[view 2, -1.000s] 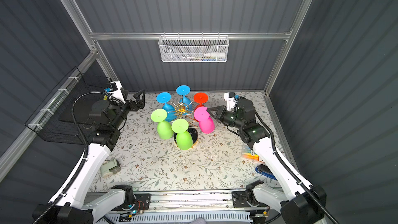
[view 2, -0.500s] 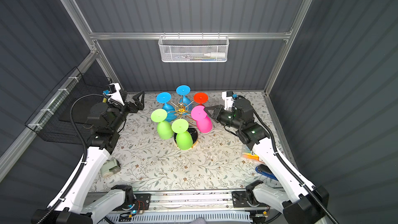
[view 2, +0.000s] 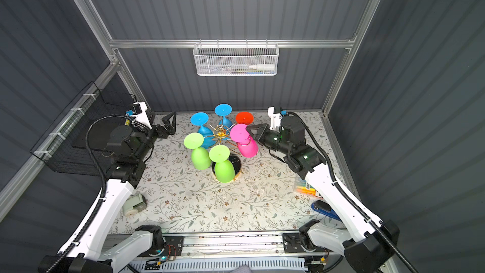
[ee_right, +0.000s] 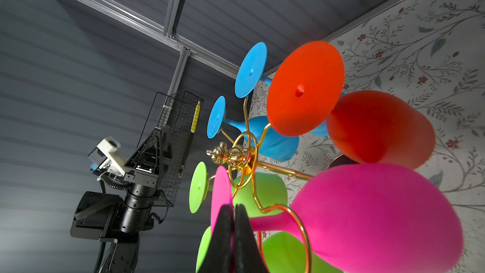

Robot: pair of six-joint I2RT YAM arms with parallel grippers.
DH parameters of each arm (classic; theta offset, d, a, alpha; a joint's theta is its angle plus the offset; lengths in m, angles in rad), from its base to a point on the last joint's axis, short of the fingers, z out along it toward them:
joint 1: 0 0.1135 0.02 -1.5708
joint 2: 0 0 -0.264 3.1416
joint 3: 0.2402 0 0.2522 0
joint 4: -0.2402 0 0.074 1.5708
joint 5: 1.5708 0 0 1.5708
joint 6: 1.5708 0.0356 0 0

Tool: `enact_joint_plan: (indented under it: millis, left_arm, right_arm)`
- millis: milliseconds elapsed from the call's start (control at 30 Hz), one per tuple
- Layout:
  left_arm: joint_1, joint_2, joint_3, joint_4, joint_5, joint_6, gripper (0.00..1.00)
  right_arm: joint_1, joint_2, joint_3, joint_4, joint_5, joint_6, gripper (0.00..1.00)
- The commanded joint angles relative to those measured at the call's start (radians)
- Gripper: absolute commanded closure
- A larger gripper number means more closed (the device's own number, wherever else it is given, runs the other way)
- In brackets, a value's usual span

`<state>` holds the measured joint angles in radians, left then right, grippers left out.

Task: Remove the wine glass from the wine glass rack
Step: 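Close the right gripper on the magenta glass and lift it off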

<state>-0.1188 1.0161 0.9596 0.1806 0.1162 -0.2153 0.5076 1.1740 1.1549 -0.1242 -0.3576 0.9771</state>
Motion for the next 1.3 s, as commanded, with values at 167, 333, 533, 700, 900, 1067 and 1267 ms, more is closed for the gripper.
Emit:
enact_joint_plan:
  millis: [167,333,533,700,900,1067,1267]
  left_arm:
    - [0.001,-0.029,-0.009,0.028,-0.007,-0.001,0.0]
    - [0.001,-0.037,-0.014,0.026,-0.01,0.002,0.0]
    - [0.001,-0.04,-0.015,0.026,-0.012,0.004,0.0]
    - [0.001,-0.039,-0.015,0.028,-0.012,0.0,0.0]
    - [0.001,-0.037,-0.013,0.033,-0.009,-0.009,0.0]
    - [0.001,-0.029,-0.009,0.039,-0.006,-0.015,0.0]
    - [0.001,-0.01,0.01,0.054,0.013,-0.048,0.0]
  right_arm:
    - [0.037,0.053,0.067,0.002,0.048,-0.037,1.0]
    - [0.056,0.069,0.083,0.0,0.048,-0.041,1.0]
    - [0.07,0.065,0.079,-0.018,0.052,-0.044,1.0]
    - [0.079,0.049,0.066,-0.036,0.052,-0.043,1.0]
    - [0.085,0.019,0.037,-0.052,0.067,-0.037,1.0]
    - [0.086,-0.018,-0.001,-0.062,0.08,-0.031,1.0]
    - [0.086,-0.098,-0.048,-0.076,0.116,-0.032,1.0]
